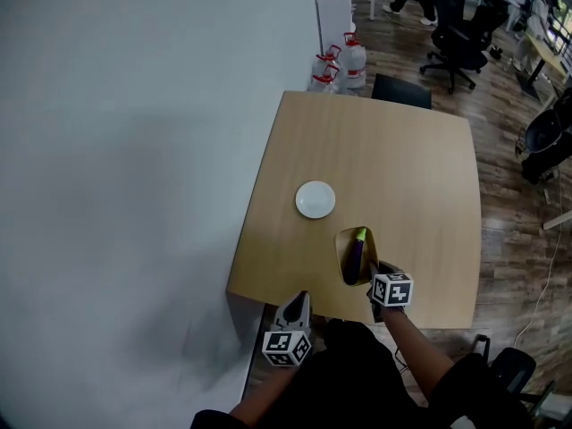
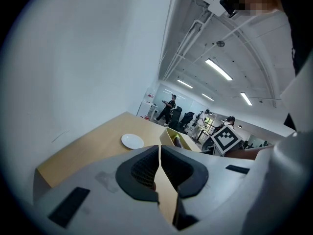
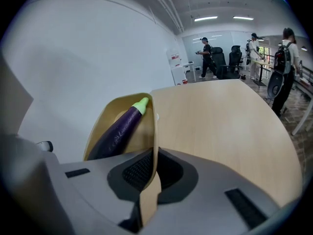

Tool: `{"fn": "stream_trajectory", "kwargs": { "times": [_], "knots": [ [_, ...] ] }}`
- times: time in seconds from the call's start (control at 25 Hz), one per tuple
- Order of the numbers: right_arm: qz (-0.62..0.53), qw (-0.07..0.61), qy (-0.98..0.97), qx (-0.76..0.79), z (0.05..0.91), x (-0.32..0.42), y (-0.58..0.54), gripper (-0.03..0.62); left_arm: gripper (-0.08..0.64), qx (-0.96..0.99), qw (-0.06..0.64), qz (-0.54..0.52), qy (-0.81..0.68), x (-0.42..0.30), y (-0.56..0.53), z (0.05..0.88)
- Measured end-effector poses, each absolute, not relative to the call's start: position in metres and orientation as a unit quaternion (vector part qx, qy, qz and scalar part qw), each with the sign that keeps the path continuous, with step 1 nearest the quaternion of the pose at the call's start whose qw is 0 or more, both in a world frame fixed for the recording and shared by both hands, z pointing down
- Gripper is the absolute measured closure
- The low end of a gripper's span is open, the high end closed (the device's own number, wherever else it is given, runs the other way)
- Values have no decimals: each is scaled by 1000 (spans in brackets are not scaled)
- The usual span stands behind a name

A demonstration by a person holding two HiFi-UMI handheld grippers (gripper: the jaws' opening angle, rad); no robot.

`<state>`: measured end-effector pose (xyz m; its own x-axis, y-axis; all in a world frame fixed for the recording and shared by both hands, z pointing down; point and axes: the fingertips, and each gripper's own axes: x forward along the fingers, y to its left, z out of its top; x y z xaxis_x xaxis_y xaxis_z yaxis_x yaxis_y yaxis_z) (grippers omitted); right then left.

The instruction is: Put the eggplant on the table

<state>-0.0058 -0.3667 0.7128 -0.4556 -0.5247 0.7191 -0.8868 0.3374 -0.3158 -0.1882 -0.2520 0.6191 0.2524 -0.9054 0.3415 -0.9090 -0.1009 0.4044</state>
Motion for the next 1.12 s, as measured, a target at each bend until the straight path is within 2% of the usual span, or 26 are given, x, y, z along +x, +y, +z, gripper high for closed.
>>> {"fn": "stream_trajectory", "kwargs": {
  "times": [0.44,0.84,1.12],
  "knots": [
    [357,283,-757,468,763,-1,-471,531,537,735,269,15,-623,-210,-332,622],
    [347,321,-741,477,808,5,-525,531,537,719,290,25,-631,-216,-348,633],
    [364,322,-724,490,840,-1,-554,529,537,720,293,32,-628,-210,-357,645]
  ]
}}
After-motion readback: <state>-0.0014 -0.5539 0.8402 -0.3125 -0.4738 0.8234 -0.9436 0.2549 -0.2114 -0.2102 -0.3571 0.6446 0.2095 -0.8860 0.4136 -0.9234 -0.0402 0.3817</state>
